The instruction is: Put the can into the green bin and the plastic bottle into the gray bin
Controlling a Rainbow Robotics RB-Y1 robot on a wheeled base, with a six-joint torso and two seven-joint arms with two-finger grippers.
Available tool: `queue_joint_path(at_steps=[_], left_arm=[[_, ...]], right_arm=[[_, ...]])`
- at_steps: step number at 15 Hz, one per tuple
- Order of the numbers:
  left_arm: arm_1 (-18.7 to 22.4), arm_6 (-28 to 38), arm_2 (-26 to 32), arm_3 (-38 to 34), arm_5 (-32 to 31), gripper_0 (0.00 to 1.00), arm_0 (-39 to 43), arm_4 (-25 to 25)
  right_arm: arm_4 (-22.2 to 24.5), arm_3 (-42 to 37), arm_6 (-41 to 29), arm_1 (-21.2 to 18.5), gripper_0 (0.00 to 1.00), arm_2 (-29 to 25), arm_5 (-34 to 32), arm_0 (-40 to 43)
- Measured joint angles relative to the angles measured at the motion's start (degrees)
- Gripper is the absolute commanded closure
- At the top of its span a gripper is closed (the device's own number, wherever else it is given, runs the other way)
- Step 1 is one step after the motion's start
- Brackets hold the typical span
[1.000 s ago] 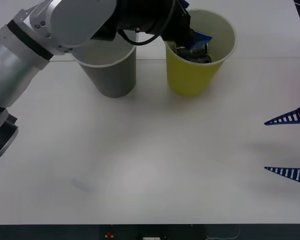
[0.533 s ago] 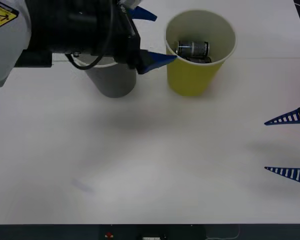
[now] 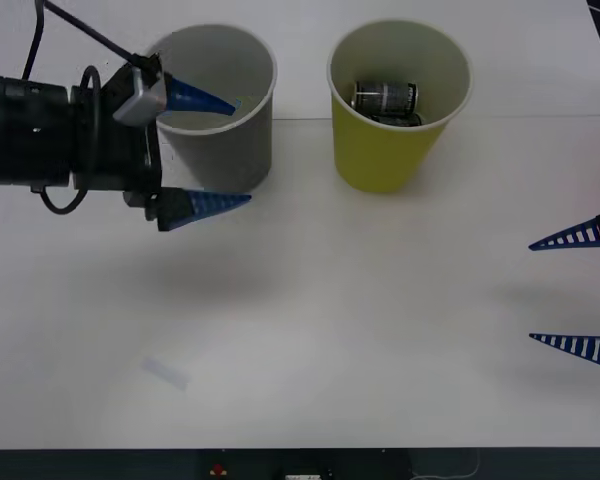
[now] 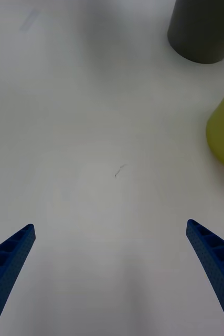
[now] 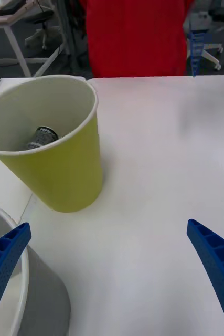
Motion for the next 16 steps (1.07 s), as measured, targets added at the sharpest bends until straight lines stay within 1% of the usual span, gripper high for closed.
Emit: queue_joint_path(at_steps=[3, 4, 6, 8, 10, 16], left_arm=[[2.1, -8.8, 2.3, 0.0, 0.0, 0.0, 5.5, 2.4], [3.1, -10.6, 3.1, 0.0, -0.4, 0.0, 7.3, 3.0], [4.1, -11.5, 5.3, 0.0, -3.7, 0.0, 10.1, 3.3], [4.3, -11.7, 8.7, 0.0, -8.4, 0.0, 12.3, 2.4], [4.6, -12.1, 11.0, 0.0, -11.3, 0.0, 14.6, 1.5], [7.1, -14.7, 12.4, 0.0, -11.5, 0.0, 21.2, 3.3]], right_arm=[[0.0, 0.0, 0.0, 0.0, 0.0, 0.0, 0.0, 0.0], [0.0, 0.0, 0.0, 0.0, 0.0, 0.0, 0.0, 0.0], [0.0, 0.0, 0.0, 0.0, 0.0, 0.0, 0.0, 0.0], [0.0, 0.0, 0.0, 0.0, 0.0, 0.0, 0.0, 0.0], [0.0, 0.0, 0.0, 0.0, 0.0, 0.0, 0.0, 0.0], [0.0, 0.0, 0.0, 0.0, 0.0, 0.0, 0.0, 0.0]])
